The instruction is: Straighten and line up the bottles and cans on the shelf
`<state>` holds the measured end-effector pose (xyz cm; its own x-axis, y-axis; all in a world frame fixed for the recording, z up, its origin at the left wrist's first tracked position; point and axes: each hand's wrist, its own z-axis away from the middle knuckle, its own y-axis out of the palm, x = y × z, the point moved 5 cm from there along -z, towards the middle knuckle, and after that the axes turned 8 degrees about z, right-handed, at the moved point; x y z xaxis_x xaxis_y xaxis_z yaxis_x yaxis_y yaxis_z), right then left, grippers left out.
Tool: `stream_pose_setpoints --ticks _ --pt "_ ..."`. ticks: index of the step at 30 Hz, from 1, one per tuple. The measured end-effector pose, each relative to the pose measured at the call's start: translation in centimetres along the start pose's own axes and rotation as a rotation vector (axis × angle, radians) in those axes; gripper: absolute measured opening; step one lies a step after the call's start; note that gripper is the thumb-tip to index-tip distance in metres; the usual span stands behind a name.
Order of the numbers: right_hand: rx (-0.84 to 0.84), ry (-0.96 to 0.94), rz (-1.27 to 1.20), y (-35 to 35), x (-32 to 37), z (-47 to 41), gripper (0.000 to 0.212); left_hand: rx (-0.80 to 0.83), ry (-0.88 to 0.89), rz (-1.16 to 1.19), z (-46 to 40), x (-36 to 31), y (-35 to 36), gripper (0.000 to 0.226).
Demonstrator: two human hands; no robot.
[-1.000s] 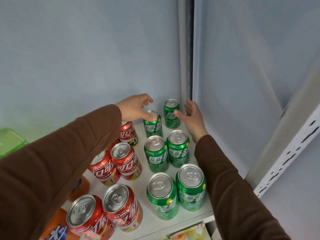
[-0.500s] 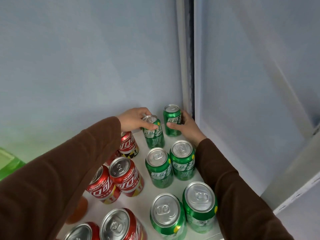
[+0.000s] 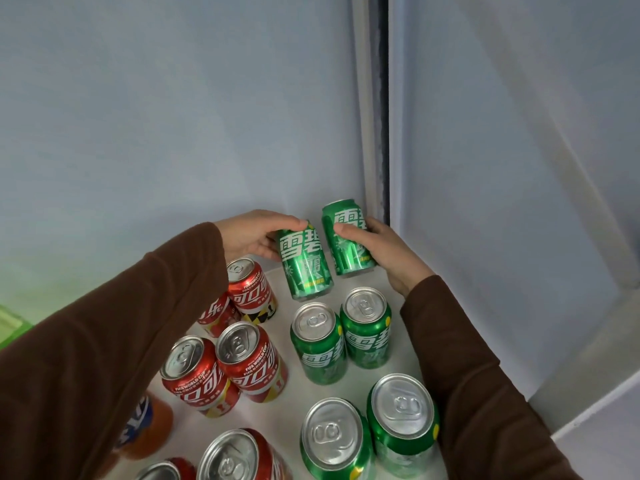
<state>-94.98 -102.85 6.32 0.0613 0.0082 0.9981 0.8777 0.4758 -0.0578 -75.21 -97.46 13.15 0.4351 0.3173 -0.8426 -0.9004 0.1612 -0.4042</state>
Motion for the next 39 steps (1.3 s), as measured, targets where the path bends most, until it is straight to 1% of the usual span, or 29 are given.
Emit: stream_pose_setpoints --ticks 3,7,10,16,21,25,29,31,33,35,36,37,39 --pt "0.005 -0.007 0.024 -0.2 -0.1 0.4 0.049 -0.002 0.039 -0.042 0.3 -0.5 -0.2 0.043" --pt "0.017 -0.008 0.054 -0.3 -0.7 0.9 0.061 -0.023 0.087 -0.131 0.9 -0.9 0.3 0.04" --pt "0.035 -0.003 0.085 0.0 -1.5 1.2 0.065 -0.015 0.088 -0.207 1.1 -0.6 1.0 0.041" --pt "0.031 0.026 0.104 0.3 -3.4 1.2 0.065 -0.03 0.072 -0.332 0.5 0.8 1.9 0.041" --pt "0.046 0.021 0.097 0.8 -3.9 0.9 0.061 -0.032 0.068 -0.376 0.1 1.0 2.2 0.043" --pt "0.069 0.016 0.112 1.2 -3.7 0.8 0.063 -0.049 0.046 -0.424 0.0 0.8 2.3 0.044" --pt "0.082 0.037 0.118 1.4 -3.4 1.1 0.064 -0.061 0.023 -0.46 0.4 0.7 2.7 0.051" --pt "0.09 0.051 0.127 1.3 -2.8 1.5 0.066 -0.076 0.01 -0.507 0.9 0.5 2.8 0.061" --pt "0.087 0.046 0.147 1.2 -2.1 1.7 0.076 -0.087 -0.002 -0.522 1.5 0.5 2.7 0.077" --pt "0.063 0.028 0.2 0.8 -0.9 2.1 0.085 -0.113 0.016 -0.525 2.9 0.3 2.6 0.086" --pt "0.037 0.021 0.265 0.6 -0.3 2.3 0.087 -0.138 0.025 -0.546 3.7 0.1 2.3 0.087" --pt "0.03 -0.005 0.302 0.5 0.4 2.3 0.086 -0.17 0.04 -0.554 4.5 -0.1 1.9 0.086" --pt "-0.025 -0.064 0.462 0.7 2.7 3.6 0.082 -0.272 0.078 -0.591 6.6 -0.8 1.3 0.082"
